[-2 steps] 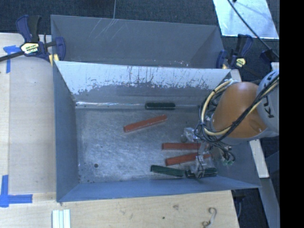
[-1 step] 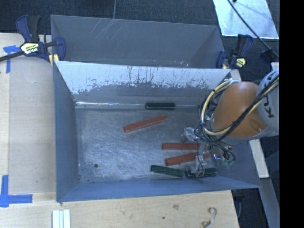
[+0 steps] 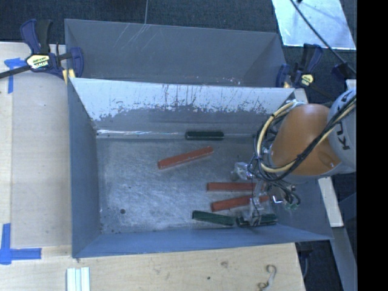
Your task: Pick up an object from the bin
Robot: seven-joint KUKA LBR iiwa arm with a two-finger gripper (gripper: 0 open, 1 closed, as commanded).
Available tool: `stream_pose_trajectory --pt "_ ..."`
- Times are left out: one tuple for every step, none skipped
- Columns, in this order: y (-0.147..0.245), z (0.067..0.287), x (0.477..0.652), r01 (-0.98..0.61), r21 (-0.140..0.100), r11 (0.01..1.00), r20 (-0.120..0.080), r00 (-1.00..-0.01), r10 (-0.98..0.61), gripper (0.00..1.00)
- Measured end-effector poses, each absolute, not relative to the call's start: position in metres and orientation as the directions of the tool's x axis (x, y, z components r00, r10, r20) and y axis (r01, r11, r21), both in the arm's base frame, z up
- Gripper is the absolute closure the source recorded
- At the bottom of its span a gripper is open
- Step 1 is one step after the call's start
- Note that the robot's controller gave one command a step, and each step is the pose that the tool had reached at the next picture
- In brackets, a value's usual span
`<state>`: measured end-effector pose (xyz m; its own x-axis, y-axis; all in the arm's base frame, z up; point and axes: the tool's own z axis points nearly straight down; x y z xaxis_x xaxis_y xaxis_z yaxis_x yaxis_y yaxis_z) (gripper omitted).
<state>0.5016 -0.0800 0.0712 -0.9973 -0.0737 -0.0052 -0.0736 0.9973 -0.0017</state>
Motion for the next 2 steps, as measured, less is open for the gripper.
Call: stream_pose_trajectory --pt "-0.0798 0.0716 0.5026 -0.077 -0.002 0.997 -0.007 -0.997 -0.077 0.0" --pt "-0.0795 0.072 0.5037 -0.081 -0.002 0.997 -0.008 -0.997 -0.081 0.0"
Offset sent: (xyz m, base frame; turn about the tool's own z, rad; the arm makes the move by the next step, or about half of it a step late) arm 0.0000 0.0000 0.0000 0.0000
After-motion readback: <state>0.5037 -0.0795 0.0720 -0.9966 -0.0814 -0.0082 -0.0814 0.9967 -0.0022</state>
